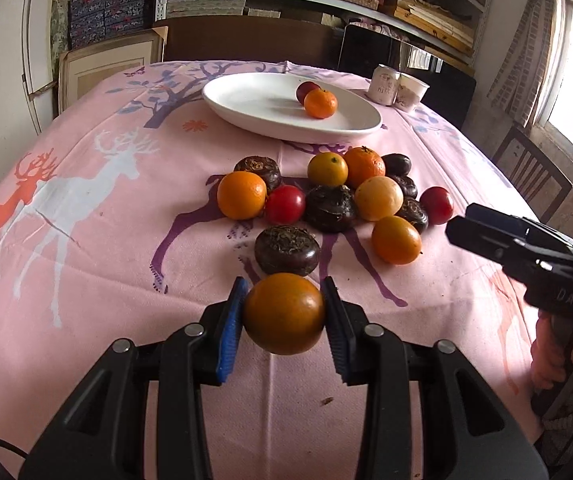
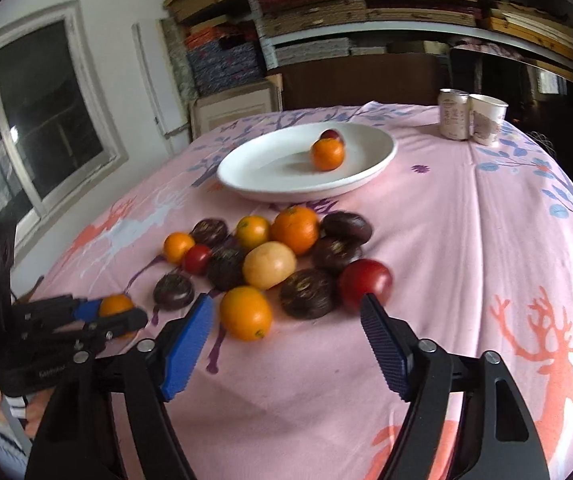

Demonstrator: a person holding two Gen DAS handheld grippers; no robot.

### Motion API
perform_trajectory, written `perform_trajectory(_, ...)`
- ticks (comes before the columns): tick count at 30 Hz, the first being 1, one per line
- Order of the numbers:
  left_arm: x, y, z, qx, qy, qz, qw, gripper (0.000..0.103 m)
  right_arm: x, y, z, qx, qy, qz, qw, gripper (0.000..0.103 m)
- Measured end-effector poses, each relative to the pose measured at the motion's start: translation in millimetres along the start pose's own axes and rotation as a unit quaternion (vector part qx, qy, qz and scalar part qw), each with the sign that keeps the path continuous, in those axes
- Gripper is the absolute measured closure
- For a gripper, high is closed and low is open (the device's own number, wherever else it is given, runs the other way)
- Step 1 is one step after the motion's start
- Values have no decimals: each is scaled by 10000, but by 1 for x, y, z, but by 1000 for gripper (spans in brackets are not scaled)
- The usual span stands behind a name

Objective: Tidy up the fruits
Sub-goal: 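Grasp an orange with the left gripper while the right grasps another orange, then carry both oranges onto the white plate and open both grippers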

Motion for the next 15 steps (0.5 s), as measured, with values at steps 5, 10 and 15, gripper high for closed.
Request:
perform_trajectory(5, 0, 0, 1, 13, -49, 10, 10000, 66, 15, -5, 20, 486, 217, -87, 9985, 59)
perform_trajectory(10, -3, -1, 1, 12, -69, 75, 9999, 66, 18, -7, 31, 696, 289, 0, 9972, 65)
perform_trajectory(15, -4, -2, 3, 66, -101, 90, 9999, 66, 14, -2, 43, 751, 66, 21, 9972, 65)
Point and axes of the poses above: each gripper's, at about its wrist camera, not at the fingertips, and z roughly the way its jaws point, x to its left, y to its top, the point moved 5 cm from there along z, roughly the way its jaws point, and after that the axes turned 1 degree about y, right-handed, at the moved point
